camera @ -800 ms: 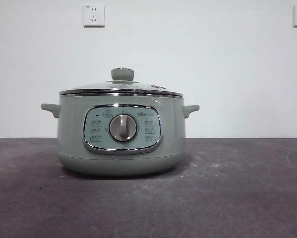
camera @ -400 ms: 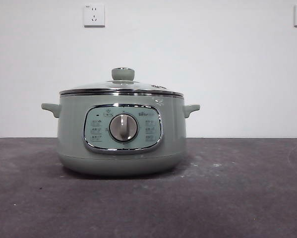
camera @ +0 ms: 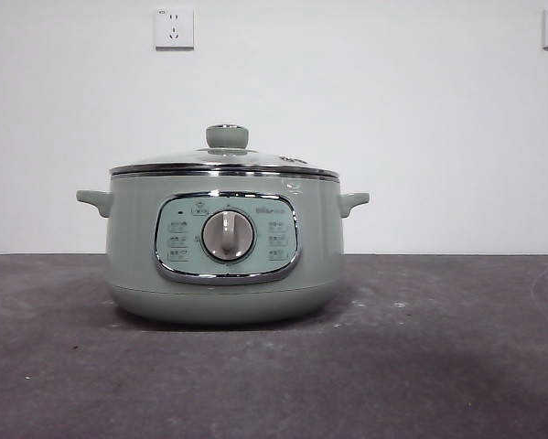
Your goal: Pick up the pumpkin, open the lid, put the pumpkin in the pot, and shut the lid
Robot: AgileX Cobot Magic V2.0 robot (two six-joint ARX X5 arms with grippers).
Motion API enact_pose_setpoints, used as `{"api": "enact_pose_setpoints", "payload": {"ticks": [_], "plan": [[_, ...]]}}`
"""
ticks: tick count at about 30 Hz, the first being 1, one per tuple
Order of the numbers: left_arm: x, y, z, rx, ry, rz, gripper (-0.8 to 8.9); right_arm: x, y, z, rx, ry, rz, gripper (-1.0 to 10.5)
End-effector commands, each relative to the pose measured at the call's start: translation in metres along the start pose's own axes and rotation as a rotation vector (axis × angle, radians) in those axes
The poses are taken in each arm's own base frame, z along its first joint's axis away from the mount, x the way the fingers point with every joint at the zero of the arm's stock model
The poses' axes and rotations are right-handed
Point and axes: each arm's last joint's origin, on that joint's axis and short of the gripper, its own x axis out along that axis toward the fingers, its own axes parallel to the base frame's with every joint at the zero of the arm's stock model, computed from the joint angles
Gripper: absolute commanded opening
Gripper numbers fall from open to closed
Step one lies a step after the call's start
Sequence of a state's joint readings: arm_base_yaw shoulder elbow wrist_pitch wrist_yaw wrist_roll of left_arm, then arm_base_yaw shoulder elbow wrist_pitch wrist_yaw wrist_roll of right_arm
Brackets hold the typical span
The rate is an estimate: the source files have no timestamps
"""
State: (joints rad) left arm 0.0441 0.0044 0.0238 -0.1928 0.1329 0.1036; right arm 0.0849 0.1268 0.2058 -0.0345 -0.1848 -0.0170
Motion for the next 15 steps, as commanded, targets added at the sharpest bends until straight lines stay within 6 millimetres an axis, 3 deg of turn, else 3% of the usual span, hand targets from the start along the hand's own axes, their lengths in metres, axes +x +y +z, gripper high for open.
{"api": "enact_pose_setpoints", "payload": {"ticks": [1, 8, 15], "plan": [[0.001, 0.000, -0.005, -0.010, 0.018, 0.001, -0.03, 0.000, 0.000, -0.020, 0.030, 0.019, -0.011, 0.0], [0.001, 0.000, -0.005, -0.010, 0.018, 0.001, -0.03, 0.001, 0.000, -0.057, 0.069, 0.071, -0.013, 0.0], [0.001, 0.000, -0.005, -0.010, 0.018, 0.001, -0.03, -0.001, 0.000, -0.068, 0.088, 0.170, -0.037, 0.0]]}}
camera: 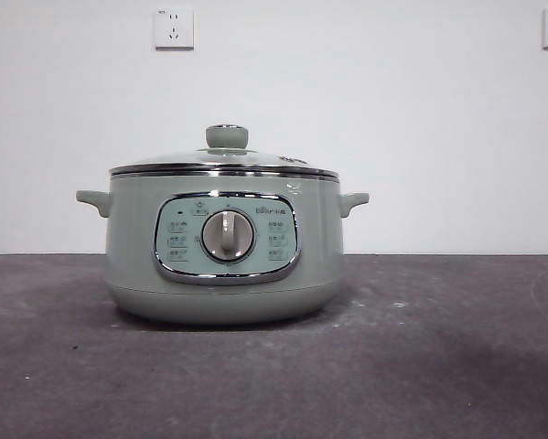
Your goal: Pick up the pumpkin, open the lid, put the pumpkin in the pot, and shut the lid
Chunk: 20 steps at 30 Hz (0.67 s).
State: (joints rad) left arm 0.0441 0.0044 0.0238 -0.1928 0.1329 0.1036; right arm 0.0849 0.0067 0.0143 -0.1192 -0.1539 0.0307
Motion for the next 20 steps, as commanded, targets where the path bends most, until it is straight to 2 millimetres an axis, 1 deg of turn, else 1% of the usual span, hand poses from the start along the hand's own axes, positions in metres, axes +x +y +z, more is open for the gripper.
{"api": "enact_pose_setpoints", "payload": {"ticks": [1, 2, 9, 20], "plan": [[0.0011, -0.0001, -0.0046, -0.010, 0.018, 0.001, -0.03, 0.0003, -0.0003, -0.0055, 0.018, 0.036, -0.005, 0.0], [0.0011, -0.0001, -0.0046, -0.010, 0.018, 0.001, -0.03, 0.0002, -0.0004, -0.0074, 0.021, 0.056, -0.006, 0.0], [0.0011, -0.0001, -0.0046, -0.010, 0.018, 0.001, -0.03, 0.0002, -0.0003, -0.0071, 0.050, 0.053, -0.006, 0.0], [0.0011, 0.0000, -0.0046, -0.010, 0.018, 0.001, -0.03, 0.0002, -0.0003, -0.0069, 0.049, 0.051, -0.006, 0.0]]}}
